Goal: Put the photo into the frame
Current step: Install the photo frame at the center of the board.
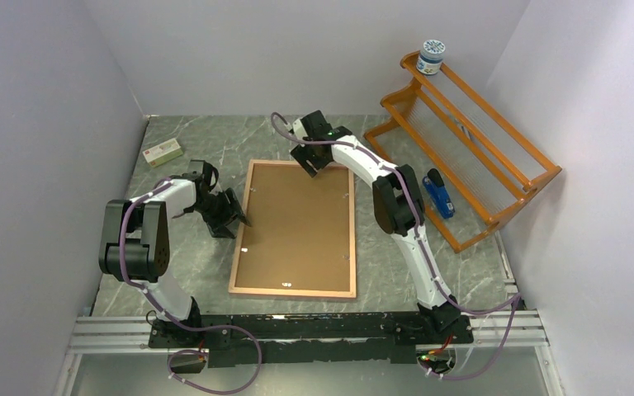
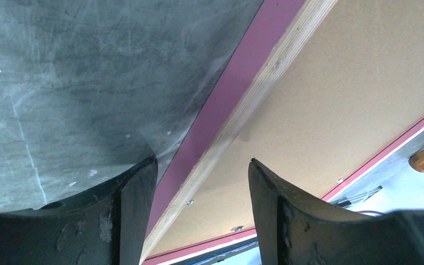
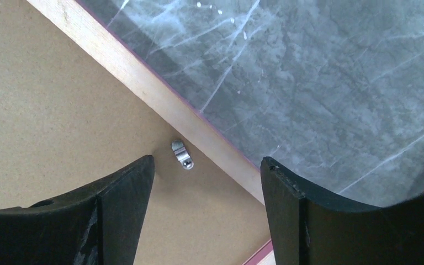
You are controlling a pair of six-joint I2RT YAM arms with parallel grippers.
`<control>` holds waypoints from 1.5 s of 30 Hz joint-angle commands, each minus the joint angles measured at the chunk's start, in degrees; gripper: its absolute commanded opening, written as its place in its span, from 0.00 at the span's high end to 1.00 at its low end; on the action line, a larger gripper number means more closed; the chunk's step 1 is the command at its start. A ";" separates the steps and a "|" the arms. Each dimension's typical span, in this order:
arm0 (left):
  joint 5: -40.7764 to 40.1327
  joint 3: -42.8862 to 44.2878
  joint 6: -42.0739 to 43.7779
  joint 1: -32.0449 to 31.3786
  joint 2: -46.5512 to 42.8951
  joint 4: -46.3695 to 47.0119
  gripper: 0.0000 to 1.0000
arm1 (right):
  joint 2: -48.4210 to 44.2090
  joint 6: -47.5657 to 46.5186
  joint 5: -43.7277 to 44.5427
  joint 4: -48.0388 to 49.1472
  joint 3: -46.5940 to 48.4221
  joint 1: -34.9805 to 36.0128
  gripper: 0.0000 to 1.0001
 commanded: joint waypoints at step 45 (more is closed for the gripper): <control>-6.77 -1.00 -1.97 -0.09 -12.76 -11.49 0.16 | -3.61 20.35 2.99 8.61 2.04 -3.76 0.22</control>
